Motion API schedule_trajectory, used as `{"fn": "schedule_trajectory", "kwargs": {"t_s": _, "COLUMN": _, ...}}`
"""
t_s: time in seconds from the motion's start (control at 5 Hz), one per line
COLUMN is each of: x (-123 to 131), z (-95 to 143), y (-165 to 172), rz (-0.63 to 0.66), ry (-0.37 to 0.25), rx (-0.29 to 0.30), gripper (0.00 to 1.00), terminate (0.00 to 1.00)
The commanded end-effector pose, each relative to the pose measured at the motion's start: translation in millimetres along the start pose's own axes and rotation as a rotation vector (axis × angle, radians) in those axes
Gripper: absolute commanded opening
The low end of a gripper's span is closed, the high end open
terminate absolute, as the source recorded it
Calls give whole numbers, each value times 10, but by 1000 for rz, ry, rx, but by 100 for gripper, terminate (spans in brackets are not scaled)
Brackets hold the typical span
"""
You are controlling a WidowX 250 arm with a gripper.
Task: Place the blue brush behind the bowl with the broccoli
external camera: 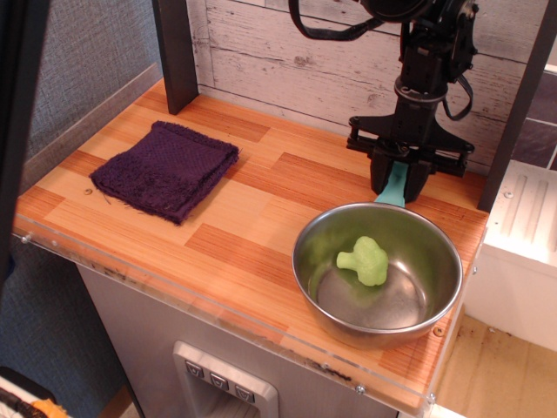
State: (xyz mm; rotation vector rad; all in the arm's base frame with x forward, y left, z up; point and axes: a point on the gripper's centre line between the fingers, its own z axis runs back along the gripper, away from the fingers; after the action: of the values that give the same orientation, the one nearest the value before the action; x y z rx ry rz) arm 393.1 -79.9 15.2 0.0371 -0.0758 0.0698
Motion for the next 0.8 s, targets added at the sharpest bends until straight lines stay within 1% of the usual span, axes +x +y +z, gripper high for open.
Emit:
{"fn": "schedule_trajectory", "kwargs": {"t_s": 0.0, "x": 51, "z": 393, "y": 75, "rz": -8, "ry": -57, "rx": 0, "gripper": 100, "terminate": 0}}
{"fn": "schedule_trajectory", "kwargs": {"t_s": 0.2, "x": 18, "z": 672, "y": 367, "rz": 32, "ry": -102, "rx": -7, "gripper": 100, "terminate": 0}}
{"fn": "schedule_trajectory", "kwargs": {"t_s": 0.4, "x": -207, "z": 1032, "y": 813, "rz": 45, "ry": -151, "rx": 55, "gripper": 100, "terminate": 0}}
{"fn": "schedule_trajectory", "kwargs": {"t_s": 0.6, "x": -341, "z": 1058, "y": 1020, "rz": 40, "ry": -108, "rx": 66, "gripper": 100, "terminate": 0}}
